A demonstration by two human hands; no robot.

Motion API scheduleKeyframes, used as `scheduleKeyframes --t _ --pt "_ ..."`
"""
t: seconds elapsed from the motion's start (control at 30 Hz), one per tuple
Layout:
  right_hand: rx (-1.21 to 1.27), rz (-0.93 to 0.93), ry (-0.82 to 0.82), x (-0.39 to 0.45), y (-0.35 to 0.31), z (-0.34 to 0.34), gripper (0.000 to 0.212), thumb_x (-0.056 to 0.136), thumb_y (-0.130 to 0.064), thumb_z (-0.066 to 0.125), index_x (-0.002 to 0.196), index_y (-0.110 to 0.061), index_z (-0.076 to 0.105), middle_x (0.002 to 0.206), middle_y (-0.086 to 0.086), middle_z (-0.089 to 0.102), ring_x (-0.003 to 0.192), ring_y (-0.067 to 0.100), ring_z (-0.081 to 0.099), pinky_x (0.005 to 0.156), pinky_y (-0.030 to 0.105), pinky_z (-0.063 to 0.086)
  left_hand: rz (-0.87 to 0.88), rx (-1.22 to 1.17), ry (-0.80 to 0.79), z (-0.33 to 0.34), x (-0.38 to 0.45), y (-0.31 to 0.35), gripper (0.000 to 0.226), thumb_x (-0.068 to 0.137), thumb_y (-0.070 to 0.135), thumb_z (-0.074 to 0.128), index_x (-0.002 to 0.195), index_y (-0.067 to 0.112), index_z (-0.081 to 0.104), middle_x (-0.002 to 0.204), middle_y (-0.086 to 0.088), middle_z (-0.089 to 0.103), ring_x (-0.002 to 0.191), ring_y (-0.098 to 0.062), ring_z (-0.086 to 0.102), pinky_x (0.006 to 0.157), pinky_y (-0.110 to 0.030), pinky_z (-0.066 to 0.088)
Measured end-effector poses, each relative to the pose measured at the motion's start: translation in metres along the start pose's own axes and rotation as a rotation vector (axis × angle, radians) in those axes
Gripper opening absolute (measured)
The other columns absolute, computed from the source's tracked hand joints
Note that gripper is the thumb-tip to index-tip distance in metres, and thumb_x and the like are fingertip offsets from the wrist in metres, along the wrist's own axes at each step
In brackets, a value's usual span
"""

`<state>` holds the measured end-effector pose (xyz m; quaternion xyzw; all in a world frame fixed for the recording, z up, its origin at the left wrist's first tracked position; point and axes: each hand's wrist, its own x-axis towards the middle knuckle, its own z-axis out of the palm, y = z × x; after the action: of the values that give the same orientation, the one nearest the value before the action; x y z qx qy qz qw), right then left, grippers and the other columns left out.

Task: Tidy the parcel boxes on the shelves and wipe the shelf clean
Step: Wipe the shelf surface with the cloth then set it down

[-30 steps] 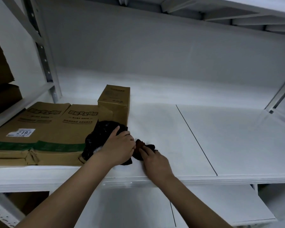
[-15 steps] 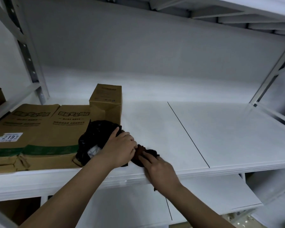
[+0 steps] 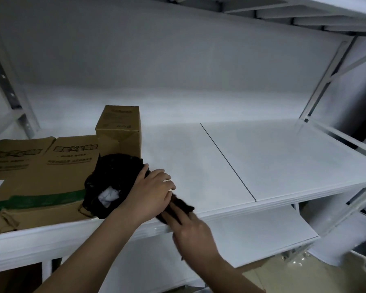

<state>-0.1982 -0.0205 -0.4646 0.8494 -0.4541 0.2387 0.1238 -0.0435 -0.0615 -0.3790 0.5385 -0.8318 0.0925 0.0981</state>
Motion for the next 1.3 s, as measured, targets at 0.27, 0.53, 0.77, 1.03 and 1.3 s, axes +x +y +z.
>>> scheduleKeyframes --t 0.27,0.53,0.77,1.03,1.3 --pt "-0.033 -0.117 -0.027 -0.023 0.056 -0.014 0.059 0.069 -0.011 0.040 0.116 -0.034 0.068 0.121 -0.005 0.066 0.063 0.015 0.060 0.047 0.020 0.044 -0.118 -0.131 -0.028 0.004 0.016 0.033 0.036 0.095 0.030 0.037 0.119 0.029 0.064 0.134 0.009 0.051 0.138 -0.011 0.032 0.117 -0.045 0.003" --pt "-0.005 -0.008 -0.069 -0.048 0.144 -0.043 0.068 0.046 -0.007 0.082 0.110 -0.030 0.072 0.116 -0.005 0.069 0.065 0.015 0.064 0.044 0.019 0.046 -0.099 -0.068 0.014 0.009 0.031 0.079 0.021 0.085 0.022 0.059 0.098 0.029 0.073 0.112 0.006 0.066 0.119 -0.015 0.057 0.109 -0.052 0.027" --pt "-0.011 0.242 -0.082 -0.076 0.192 -0.056 0.069 0.048 0.000 0.083 0.111 -0.027 0.072 0.118 0.000 0.068 0.062 0.018 0.064 0.035 0.022 0.042 -0.022 0.051 0.083 0.013 0.042 0.100 0.015 0.064 0.024 0.066 0.074 0.031 0.074 0.084 0.009 0.070 0.090 -0.014 0.070 0.085 -0.054 0.049" --pt "-0.030 0.208 -0.015 -0.071 0.142 -0.042 0.064 0.047 -0.005 0.083 0.109 -0.015 0.073 0.118 0.011 0.068 0.056 0.021 0.061 0.038 0.023 0.043 -0.076 0.007 0.188 0.014 0.041 0.081 0.024 0.060 0.015 0.083 0.076 0.030 0.074 0.086 0.007 0.070 0.093 -0.017 0.070 0.089 -0.056 0.045" --pt "0.123 -0.001 -0.044 -0.029 0.063 -0.019 0.063 0.046 -0.010 0.080 0.107 -0.024 0.074 0.112 0.006 0.070 0.059 0.017 0.063 0.043 0.019 0.044 -0.212 -0.023 0.117 -0.004 0.013 0.051 0.023 0.090 0.016 0.057 0.104 0.026 0.072 0.120 0.004 0.063 0.128 -0.019 0.050 0.112 -0.052 0.020"
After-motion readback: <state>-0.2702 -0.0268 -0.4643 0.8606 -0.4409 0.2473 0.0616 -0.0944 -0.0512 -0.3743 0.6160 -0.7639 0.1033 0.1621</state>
